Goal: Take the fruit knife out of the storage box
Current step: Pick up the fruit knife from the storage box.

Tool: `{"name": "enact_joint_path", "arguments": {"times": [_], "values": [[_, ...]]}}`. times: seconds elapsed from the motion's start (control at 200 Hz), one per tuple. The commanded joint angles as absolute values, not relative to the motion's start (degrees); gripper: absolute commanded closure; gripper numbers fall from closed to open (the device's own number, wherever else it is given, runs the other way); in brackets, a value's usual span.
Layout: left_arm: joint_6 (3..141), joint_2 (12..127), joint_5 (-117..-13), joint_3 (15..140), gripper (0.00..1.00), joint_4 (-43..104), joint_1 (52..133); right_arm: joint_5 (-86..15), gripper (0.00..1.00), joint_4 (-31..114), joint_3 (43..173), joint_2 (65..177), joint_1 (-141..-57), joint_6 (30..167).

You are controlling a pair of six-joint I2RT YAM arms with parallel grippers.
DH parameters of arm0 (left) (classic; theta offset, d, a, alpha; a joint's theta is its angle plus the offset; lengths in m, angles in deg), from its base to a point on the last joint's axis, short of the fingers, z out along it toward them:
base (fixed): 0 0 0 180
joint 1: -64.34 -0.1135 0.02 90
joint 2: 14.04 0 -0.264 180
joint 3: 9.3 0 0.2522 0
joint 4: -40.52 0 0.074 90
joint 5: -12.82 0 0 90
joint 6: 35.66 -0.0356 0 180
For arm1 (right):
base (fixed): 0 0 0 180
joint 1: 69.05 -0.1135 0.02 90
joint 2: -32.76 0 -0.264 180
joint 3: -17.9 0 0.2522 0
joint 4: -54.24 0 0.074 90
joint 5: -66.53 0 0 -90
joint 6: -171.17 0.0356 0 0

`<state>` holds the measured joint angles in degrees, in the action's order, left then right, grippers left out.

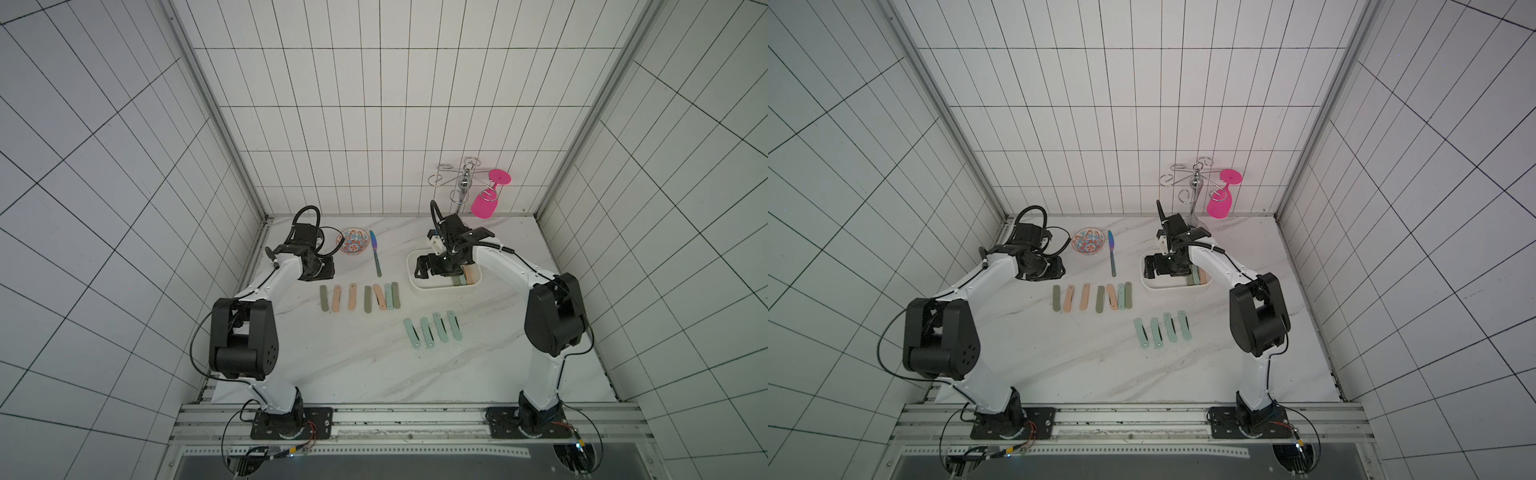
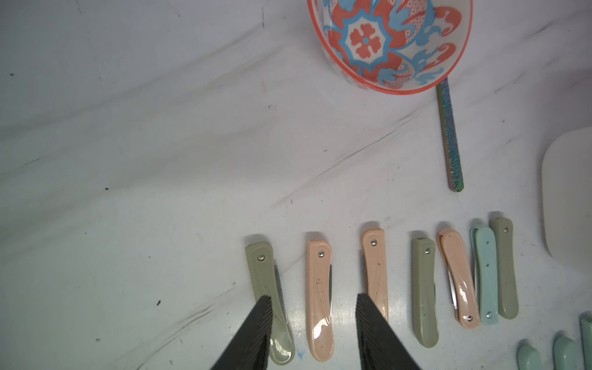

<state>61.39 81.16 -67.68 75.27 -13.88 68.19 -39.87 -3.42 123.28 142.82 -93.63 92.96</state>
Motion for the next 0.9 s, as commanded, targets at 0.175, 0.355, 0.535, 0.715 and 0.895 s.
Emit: {"name": "enact_joint_path", "arguments": {"times": [0.175, 0.355, 0.535, 0.715, 0.895], "values": [[68.49, 76.48, -62.87, 69.88, 0.54, -7.99, 68.47, -29.43, 0.13, -2.83, 125.31, 147.38, -90.03, 95.36], [70.05, 73.12, -60.91, 68.07, 0.54, -5.49, 69.96, -25.94, 0.19, 1.20, 122.24, 148.64, -87.98, 96.29], [70.68, 72.75, -59.31, 67.83, 0.54, -5.05, 70.44, -25.11, 0.22, 2.07, 122.19, 150.97, -86.98, 96.26], [71.23, 72.40, -58.23, 67.57, 0.54, -4.56, 70.92, -24.47, 0.30, 3.30, 120.47, 152.02, -86.41, 96.55], [71.57, 72.84, -57.76, 67.90, 0.54, -4.44, 71.52, -25.60, 0.39, 4.17, 120.43, 154.33, -86.37, 96.99]]}}
